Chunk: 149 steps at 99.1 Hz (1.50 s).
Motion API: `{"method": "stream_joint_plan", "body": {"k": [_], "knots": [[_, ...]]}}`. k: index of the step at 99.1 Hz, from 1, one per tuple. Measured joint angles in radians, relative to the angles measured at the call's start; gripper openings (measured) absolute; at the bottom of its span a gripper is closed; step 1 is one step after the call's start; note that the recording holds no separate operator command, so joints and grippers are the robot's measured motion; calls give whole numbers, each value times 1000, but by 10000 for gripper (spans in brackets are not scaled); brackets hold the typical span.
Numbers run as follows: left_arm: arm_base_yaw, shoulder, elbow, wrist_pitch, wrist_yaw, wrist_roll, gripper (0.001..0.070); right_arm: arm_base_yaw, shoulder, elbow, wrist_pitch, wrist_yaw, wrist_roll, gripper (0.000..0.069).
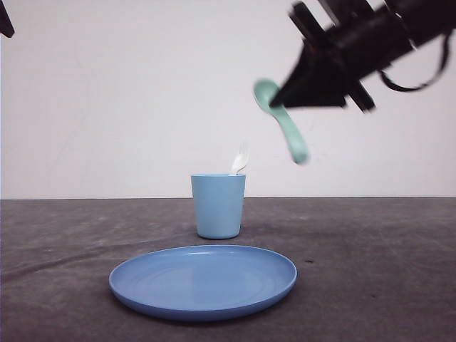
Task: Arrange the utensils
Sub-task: 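Carry the green spoon with the right gripper and drop it into the cup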
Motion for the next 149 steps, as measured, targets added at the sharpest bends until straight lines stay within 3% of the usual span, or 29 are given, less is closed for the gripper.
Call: {"method": "stream_joint_plan", "body": {"k": [14, 51, 75, 93, 119, 149], "knots": [[0, 0, 0, 0, 0, 0, 280, 56, 13, 0, 159, 124, -12, 19], [0, 0, 0, -1, 0, 0, 280, 166, 200, 13, 572, 220, -221, 19], [0, 0, 0, -1, 0, 0, 280, 180, 345, 123, 562, 232, -318, 19], [0, 0, 0, -18, 0, -2, 280, 185, 407, 212, 446, 232, -353, 19], [0, 0, 0, -35, 0, -2, 280, 186, 453, 219, 331, 260, -375, 19], [0, 0, 0, -36, 0, -3, 280, 187, 484, 219, 301, 262, -375, 22]]}}
